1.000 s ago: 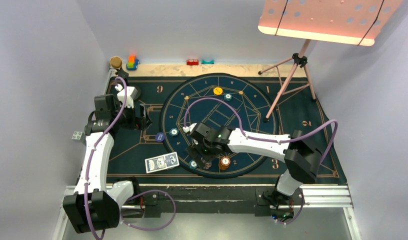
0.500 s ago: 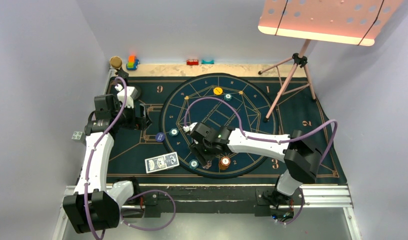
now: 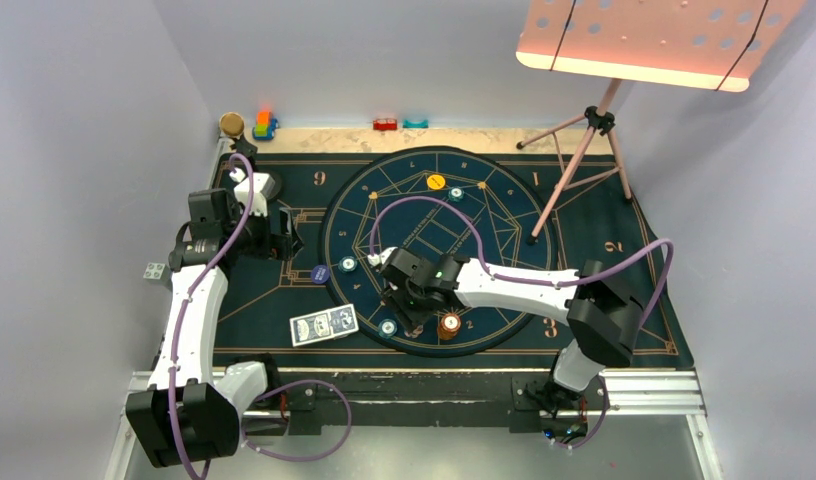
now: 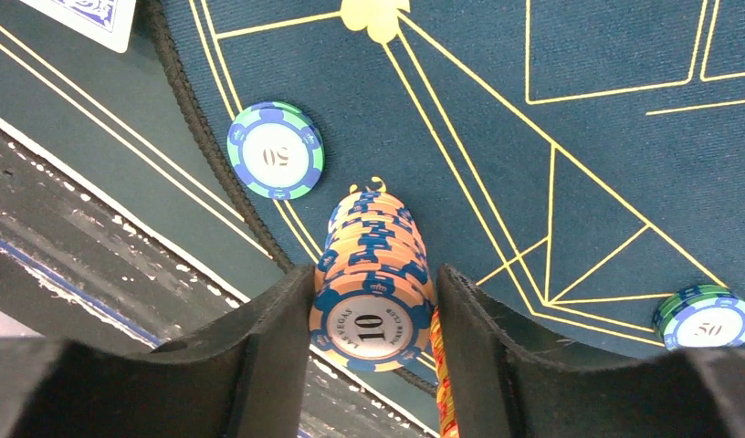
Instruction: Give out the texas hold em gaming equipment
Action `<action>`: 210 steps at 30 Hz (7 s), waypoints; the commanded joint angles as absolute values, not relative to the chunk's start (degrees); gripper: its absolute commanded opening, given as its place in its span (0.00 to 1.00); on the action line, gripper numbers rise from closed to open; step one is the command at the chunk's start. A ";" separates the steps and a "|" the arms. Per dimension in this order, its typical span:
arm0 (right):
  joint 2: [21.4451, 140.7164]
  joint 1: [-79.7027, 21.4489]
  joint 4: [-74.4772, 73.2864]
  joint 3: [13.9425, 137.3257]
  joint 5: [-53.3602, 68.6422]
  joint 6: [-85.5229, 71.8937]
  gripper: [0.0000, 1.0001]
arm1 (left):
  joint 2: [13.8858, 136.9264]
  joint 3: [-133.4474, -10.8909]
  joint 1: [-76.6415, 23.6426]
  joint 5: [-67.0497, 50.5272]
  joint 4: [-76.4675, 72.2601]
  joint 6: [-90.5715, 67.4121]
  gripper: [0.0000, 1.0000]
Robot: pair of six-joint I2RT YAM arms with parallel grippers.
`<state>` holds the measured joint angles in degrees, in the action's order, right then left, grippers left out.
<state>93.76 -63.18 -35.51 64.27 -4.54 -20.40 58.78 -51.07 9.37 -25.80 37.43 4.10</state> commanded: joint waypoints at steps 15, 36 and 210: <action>91.80 -63.55 -42.61 74.41 -9.10 -18.56 0.22 | 57.69 -51.33 10.02 -26.67 36.63 4.83 1.00; 124.12 -53.52 -36.88 105.74 -5.10 -12.60 0.19 | 57.89 -51.46 10.36 -26.14 37.09 4.70 1.00; 134.27 -29.85 -43.49 125.01 -10.47 -15.73 0.75 | 57.43 -51.26 10.37 -28.20 37.01 5.19 1.00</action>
<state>140.00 -29.93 -42.96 123.74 -8.56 -15.40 58.15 -50.98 9.76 -26.87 37.85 4.14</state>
